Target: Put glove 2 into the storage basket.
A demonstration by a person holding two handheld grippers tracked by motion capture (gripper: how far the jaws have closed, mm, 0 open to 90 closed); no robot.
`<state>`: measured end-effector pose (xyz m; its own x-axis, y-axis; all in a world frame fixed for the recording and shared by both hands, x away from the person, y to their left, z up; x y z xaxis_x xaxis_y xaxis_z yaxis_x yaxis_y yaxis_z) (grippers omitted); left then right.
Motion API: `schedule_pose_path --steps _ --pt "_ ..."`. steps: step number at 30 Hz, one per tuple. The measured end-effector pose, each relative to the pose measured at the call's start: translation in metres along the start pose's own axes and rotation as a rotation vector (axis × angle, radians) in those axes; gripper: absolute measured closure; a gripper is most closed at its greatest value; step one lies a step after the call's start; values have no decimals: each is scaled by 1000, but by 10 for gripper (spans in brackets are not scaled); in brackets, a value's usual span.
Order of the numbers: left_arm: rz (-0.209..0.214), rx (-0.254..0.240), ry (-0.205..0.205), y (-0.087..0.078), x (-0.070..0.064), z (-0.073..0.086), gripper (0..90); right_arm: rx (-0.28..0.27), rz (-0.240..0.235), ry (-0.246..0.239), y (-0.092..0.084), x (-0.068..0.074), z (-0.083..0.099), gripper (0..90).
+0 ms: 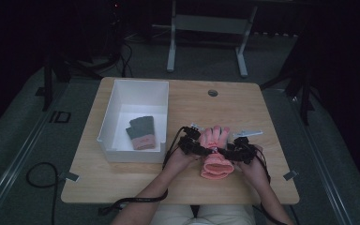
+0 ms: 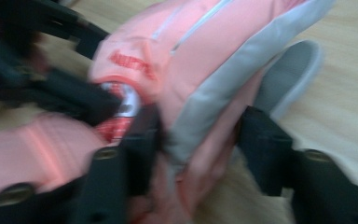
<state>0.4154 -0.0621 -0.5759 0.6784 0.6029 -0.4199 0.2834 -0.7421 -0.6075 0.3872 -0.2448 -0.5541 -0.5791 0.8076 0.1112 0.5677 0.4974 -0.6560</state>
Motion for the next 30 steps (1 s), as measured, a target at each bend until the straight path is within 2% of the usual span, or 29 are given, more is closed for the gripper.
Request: schedule_pose_path --steps 1,4,7,9,12,16,24,30 --pt "12 2 2 0 -1 0 475 5 -4 18 0 1 1 612" --pt "4 -18 31 -4 -7 -3 668 -5 11 19 -1 4 0 675" --pt "-9 -21 52 -10 -15 -7 745 -33 10 44 -7 6 -2 697" --pt "-30 -13 88 -14 -22 -10 758 -44 11 48 -11 7 -3 704" --pt "-43 -18 117 -22 -30 -17 762 -63 12 53 -19 9 -6 707" --pt "-81 -26 167 -35 -42 -27 761 -92 12 43 -31 13 -16 710" --pt "-92 -48 201 -64 -57 -46 764 -146 7 18 -54 24 -40 710" --pt "-88 -57 199 -86 -59 -60 765 -177 -6 2 -64 32 -58 711"
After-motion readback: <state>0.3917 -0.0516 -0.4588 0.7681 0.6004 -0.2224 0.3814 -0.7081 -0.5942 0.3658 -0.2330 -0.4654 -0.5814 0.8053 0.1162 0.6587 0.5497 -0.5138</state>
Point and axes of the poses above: each handheld gripper's, and its own axes: y roughly forward along the jaws, z roughly out of its underside, x roughly to its left, the point moved 3 cm from there along y, roughly forward along the jaws, and after that the axes turned 5 degrees about -x, right-handed, at the moved point
